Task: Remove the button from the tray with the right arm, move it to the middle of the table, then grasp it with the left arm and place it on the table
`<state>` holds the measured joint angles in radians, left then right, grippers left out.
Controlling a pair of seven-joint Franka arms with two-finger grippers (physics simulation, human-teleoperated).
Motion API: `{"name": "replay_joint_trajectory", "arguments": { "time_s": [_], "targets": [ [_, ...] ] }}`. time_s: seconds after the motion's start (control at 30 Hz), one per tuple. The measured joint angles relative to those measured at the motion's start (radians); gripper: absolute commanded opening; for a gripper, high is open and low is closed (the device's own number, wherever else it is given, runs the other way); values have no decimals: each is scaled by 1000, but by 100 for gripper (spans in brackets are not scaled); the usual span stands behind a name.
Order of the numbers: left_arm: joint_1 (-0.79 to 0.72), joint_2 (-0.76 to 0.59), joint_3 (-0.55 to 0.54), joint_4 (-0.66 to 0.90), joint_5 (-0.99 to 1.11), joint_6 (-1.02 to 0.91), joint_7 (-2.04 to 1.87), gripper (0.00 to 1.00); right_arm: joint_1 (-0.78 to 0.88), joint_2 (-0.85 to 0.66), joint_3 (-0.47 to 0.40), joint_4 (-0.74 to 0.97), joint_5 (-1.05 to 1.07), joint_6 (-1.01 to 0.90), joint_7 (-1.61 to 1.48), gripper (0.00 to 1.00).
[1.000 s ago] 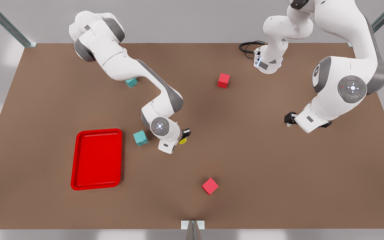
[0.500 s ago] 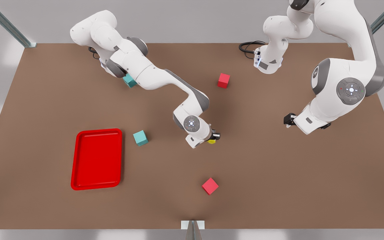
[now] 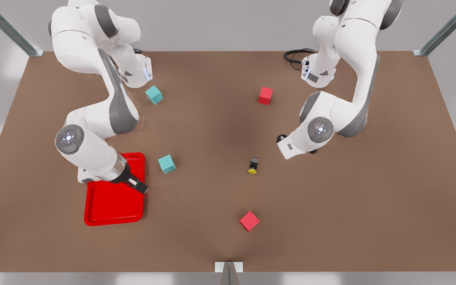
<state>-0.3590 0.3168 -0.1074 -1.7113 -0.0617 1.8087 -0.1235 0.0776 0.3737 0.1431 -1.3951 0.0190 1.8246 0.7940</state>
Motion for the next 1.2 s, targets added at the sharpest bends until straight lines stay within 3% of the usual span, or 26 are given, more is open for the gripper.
{"name": "replay_joint_trajectory", "arguments": {
  "time_s": [0.1,0.33,0.43,0.57,1.2],
  "targets": [
    [-34,39,-42,-110,-23,197,-34,100,-99,-137,2,-181,-32,-50,-129,100],
    [-81,137,-66,-201,-13,537,-70,100,-107,-157,3,-187,-53,-130,-363,100],
    [-98,197,-71,-175,16,615,-74,100,-99,-152,3,-95,-51,-185,-431,100],
    [-104,256,-72,-163,31,673,-78,100,-108,-124,0,-12,-45,-261,-495,100],
    [-98,359,-63,-109,74,711,-24,100,-156,-121,-3,25,-17,-341,-661,100]
  ]
}}
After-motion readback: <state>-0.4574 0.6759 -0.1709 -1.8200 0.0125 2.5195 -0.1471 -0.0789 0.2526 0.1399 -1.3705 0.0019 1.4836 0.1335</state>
